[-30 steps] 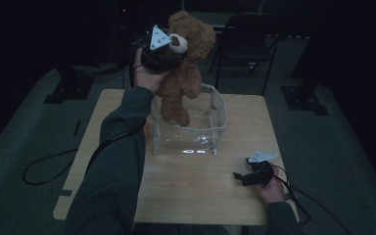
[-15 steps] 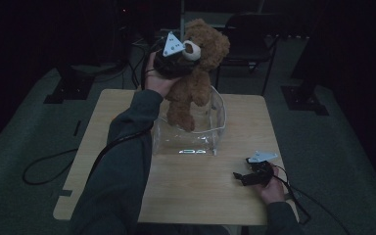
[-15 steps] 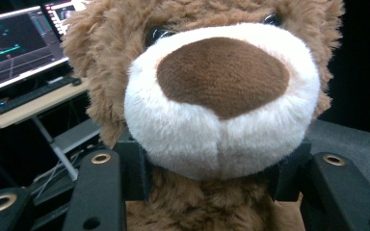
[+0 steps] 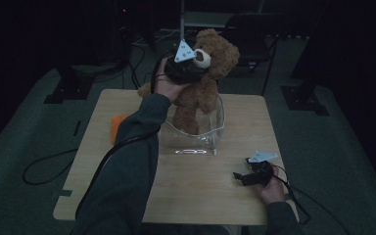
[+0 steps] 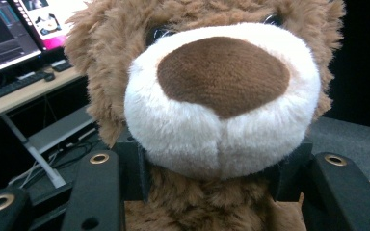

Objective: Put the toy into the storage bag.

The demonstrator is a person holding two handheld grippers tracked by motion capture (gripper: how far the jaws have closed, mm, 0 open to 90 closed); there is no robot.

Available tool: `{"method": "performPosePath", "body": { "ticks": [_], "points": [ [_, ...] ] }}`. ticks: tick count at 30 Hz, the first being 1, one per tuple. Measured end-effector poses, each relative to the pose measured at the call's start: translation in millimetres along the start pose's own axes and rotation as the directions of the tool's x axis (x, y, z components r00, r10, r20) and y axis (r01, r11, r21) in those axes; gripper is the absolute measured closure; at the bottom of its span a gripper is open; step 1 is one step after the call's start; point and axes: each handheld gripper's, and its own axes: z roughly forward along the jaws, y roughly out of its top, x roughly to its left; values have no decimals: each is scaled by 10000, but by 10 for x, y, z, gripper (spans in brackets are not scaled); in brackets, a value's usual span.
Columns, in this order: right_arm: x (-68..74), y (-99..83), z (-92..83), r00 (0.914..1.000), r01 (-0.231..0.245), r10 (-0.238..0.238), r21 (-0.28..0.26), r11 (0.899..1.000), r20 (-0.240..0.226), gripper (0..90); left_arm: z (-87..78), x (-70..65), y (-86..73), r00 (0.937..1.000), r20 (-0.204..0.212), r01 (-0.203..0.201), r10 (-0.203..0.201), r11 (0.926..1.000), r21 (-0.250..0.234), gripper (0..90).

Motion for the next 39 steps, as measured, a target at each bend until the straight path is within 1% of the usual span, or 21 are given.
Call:
{"method": "performPosePath", "body": {
  "ticks": [4,9,11,19,23,28,32,35,37,39],
  "points": [
    [0,0,0,10000,5,-5,-3,10000,-1,120,59,-54,-16,9998,183,-110,109,9999,86,454],
    [0,0,0,10000,-8,8,2,10000,-2,120,118,-129,-20,9992,363,-163,161,9998,69,453],
    [0,0,0,10000,0,0,-3,10000,-5,120,135,-163,-17,9986,457,-267,263,9996,84,452],
    [-1,0,0,10000,8,-8,-1,10000,3,120,194,-287,0,9970,667,-401,402,9992,-27,448],
    [-1,0,1,10000,11,-11,-6,10000,3,120,228,-358,27,9958,744,-521,524,9986,-72,447],
    [-2,0,1,10000,20,-20,-6,10000,-16,119,242,-435,92,9941,841,-669,687,9975,-239,448],
    [-2,1,2,10000,23,-23,-8,10000,-14,120,253,-475,126,9927,1020,-614,649,9974,-371,446],
    [-2,1,2,10000,21,-21,-8,10000,-16,120,288,-506,107,9907,1154,-686,716,9972,-301,443],
    [-2,1,1,10000,20,-20,-5,10000,-12,120,319,-505,74,9908,1203,-607,622,9980,-159,443],
    [-2,0,1,10000,23,-23,-5,10000,-15,120,351,-481,27,9910,1290,-346,353,9994,-77,443]
  ]
}}
